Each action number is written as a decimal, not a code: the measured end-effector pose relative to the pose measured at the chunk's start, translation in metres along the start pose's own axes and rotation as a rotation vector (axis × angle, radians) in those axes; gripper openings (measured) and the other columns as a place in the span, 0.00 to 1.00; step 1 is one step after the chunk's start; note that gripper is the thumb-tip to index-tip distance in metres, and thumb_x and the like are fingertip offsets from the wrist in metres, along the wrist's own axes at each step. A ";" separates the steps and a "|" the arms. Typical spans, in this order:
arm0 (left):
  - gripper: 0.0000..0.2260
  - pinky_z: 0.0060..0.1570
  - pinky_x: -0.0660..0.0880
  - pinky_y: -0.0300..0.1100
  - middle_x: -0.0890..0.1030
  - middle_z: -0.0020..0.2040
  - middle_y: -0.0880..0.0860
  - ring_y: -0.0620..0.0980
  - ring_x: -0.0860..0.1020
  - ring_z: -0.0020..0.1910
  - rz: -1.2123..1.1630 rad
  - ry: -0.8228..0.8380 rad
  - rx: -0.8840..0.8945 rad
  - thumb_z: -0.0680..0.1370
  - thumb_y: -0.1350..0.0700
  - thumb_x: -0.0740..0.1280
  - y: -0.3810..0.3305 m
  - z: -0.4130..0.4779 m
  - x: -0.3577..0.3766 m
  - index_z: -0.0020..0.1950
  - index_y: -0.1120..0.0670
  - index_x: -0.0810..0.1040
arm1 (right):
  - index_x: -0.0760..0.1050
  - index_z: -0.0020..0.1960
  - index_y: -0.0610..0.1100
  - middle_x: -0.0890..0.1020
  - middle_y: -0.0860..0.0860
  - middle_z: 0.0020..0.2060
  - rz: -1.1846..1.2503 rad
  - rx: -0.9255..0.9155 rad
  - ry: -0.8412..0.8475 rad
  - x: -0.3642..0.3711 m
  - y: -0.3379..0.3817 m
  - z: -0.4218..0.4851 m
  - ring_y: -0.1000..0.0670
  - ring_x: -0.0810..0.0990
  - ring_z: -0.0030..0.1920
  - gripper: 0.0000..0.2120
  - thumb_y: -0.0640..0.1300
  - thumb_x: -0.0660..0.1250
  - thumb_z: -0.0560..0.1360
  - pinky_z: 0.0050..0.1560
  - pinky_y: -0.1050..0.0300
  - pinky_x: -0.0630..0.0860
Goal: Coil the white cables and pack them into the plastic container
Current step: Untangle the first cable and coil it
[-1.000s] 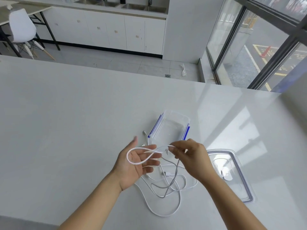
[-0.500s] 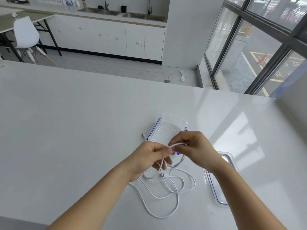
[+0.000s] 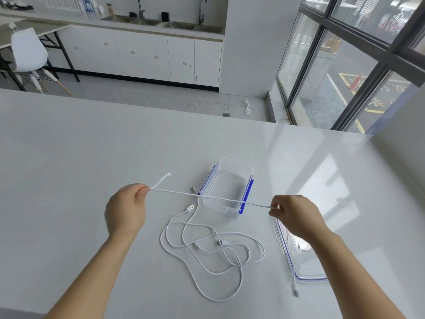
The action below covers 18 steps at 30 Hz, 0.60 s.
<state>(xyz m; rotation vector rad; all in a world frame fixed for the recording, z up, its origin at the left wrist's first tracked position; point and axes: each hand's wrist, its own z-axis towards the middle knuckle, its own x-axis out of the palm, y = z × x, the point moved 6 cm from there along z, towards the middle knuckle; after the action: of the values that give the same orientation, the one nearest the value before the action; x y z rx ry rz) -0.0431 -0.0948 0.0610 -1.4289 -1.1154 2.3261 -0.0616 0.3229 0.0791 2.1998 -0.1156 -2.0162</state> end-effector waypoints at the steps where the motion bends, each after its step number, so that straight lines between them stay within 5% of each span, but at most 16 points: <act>1: 0.07 0.41 0.74 0.50 0.85 0.45 0.60 0.63 0.80 0.43 0.016 -0.058 -0.066 0.80 0.57 0.67 0.015 0.004 -0.008 0.47 0.57 0.84 | 0.79 0.44 0.51 0.81 0.54 0.34 -0.032 0.029 0.007 -0.001 -0.009 0.000 0.45 0.79 0.41 0.05 0.51 0.71 0.77 0.35 0.56 0.67; 3: 0.09 0.39 0.73 0.49 0.84 0.41 0.62 0.63 0.78 0.40 0.043 -0.109 -0.201 0.81 0.55 0.65 0.042 0.007 -0.019 0.46 0.57 0.83 | 0.79 0.42 0.49 0.81 0.54 0.32 0.090 0.088 0.034 -0.004 -0.029 0.000 0.46 0.81 0.39 0.06 0.48 0.71 0.77 0.34 0.56 0.69; 6: 0.11 0.37 0.74 0.49 0.80 0.34 0.57 0.62 0.77 0.36 0.094 0.057 -0.207 0.81 0.53 0.66 0.054 -0.001 -0.004 0.40 0.53 0.80 | 0.80 0.38 0.45 0.75 0.55 0.24 0.624 0.124 0.088 -0.004 -0.036 -0.001 0.50 0.76 0.28 0.09 0.42 0.71 0.77 0.32 0.57 0.73; 10: 0.14 0.38 0.75 0.49 0.81 0.31 0.52 0.58 0.78 0.33 -0.076 0.251 -0.216 0.79 0.57 0.70 0.044 -0.033 0.037 0.33 0.49 0.77 | 0.82 0.43 0.44 0.72 0.50 0.28 1.259 0.295 0.120 0.006 -0.007 -0.006 0.50 0.71 0.29 0.13 0.48 0.65 0.82 0.32 0.57 0.71; 13: 0.03 0.41 0.78 0.51 0.83 0.42 0.54 0.59 0.81 0.39 -0.289 0.481 -0.345 0.78 0.58 0.71 0.032 -0.062 0.072 0.51 0.51 0.84 | 0.81 0.44 0.45 0.74 0.49 0.27 1.554 0.404 0.184 0.012 0.024 -0.007 0.50 0.73 0.28 0.14 0.51 0.63 0.83 0.30 0.59 0.70; 15: 0.17 0.47 0.79 0.47 0.80 0.57 0.56 0.58 0.80 0.53 -0.233 0.609 -0.286 0.78 0.56 0.71 0.017 -0.076 0.085 0.67 0.54 0.78 | 0.81 0.43 0.44 0.75 0.49 0.27 1.677 0.452 0.185 0.014 0.042 -0.009 0.49 0.73 0.29 0.15 0.50 0.63 0.83 0.28 0.59 0.71; 17: 0.14 0.54 0.75 0.44 0.79 0.59 0.52 0.53 0.78 0.59 -0.112 0.508 -0.114 0.76 0.60 0.71 -0.005 -0.081 0.073 0.61 0.51 0.81 | 0.80 0.44 0.42 0.75 0.49 0.27 1.817 0.501 0.129 0.015 0.054 -0.010 0.50 0.75 0.28 0.16 0.49 0.61 0.84 0.26 0.59 0.75; 18: 0.12 0.50 0.74 0.41 0.82 0.52 0.47 0.49 0.80 0.54 -0.136 0.449 -0.084 0.74 0.64 0.70 -0.015 -0.085 0.063 0.50 0.48 0.84 | 0.79 0.44 0.41 0.76 0.48 0.27 1.917 0.530 0.086 0.015 0.057 -0.011 0.50 0.75 0.27 0.16 0.48 0.60 0.84 0.27 0.58 0.77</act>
<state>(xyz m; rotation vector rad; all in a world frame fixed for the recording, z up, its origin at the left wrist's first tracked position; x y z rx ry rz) -0.0083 -0.0099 0.0066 -1.7285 -1.1389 1.7618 -0.0469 0.2649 0.0749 1.0269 -1.9069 -0.6715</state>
